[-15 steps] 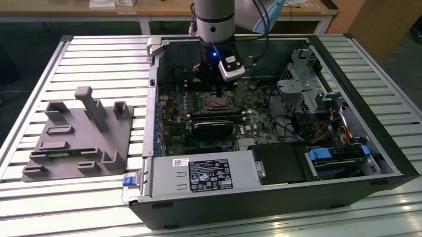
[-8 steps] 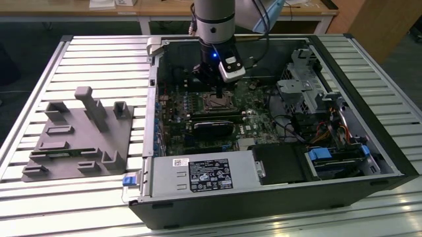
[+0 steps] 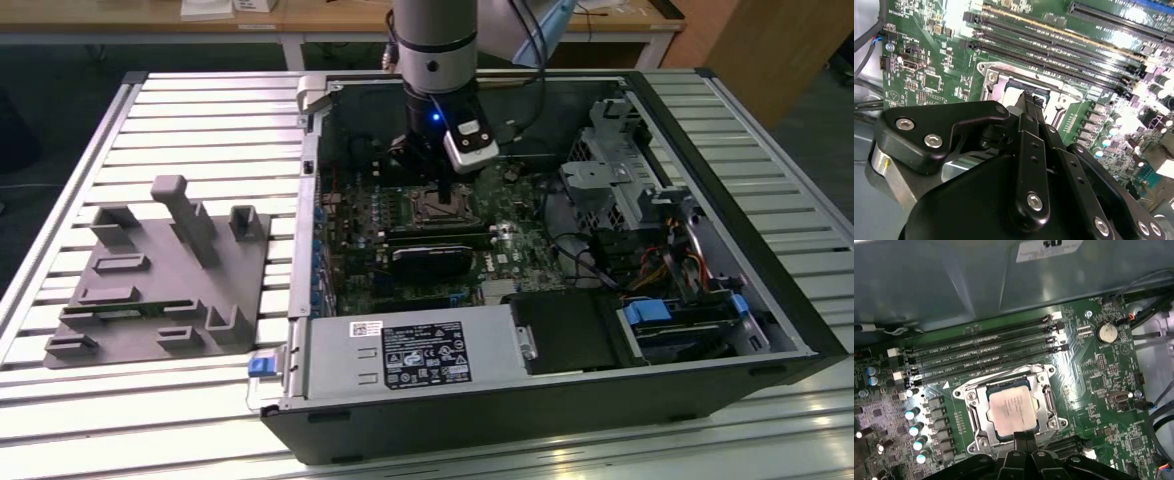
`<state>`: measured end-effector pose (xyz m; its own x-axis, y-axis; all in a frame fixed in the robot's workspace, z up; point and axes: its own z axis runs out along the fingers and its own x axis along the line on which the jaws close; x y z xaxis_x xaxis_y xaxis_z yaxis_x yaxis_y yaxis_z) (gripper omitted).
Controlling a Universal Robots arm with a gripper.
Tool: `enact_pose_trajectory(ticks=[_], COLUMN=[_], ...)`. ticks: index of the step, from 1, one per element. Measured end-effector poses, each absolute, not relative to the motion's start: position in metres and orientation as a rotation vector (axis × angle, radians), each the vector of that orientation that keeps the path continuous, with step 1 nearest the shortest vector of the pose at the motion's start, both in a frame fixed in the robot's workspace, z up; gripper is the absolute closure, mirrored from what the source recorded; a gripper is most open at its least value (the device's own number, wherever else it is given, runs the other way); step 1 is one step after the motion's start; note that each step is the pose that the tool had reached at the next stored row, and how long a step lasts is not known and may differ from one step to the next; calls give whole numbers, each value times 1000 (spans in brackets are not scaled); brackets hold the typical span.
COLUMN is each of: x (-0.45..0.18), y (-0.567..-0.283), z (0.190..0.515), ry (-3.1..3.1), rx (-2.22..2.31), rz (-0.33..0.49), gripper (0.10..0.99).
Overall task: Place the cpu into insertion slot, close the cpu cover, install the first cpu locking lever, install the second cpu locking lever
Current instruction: 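Install the second cpu locking lever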
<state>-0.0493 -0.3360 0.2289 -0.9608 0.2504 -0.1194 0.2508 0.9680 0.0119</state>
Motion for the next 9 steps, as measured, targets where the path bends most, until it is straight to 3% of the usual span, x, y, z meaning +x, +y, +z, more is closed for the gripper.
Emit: enact_pose_trajectory(ticks=[9], x=[-49], y=[-345], z=[229], ry=[2997], rx=[383], rz=[-5], gripper=[980])
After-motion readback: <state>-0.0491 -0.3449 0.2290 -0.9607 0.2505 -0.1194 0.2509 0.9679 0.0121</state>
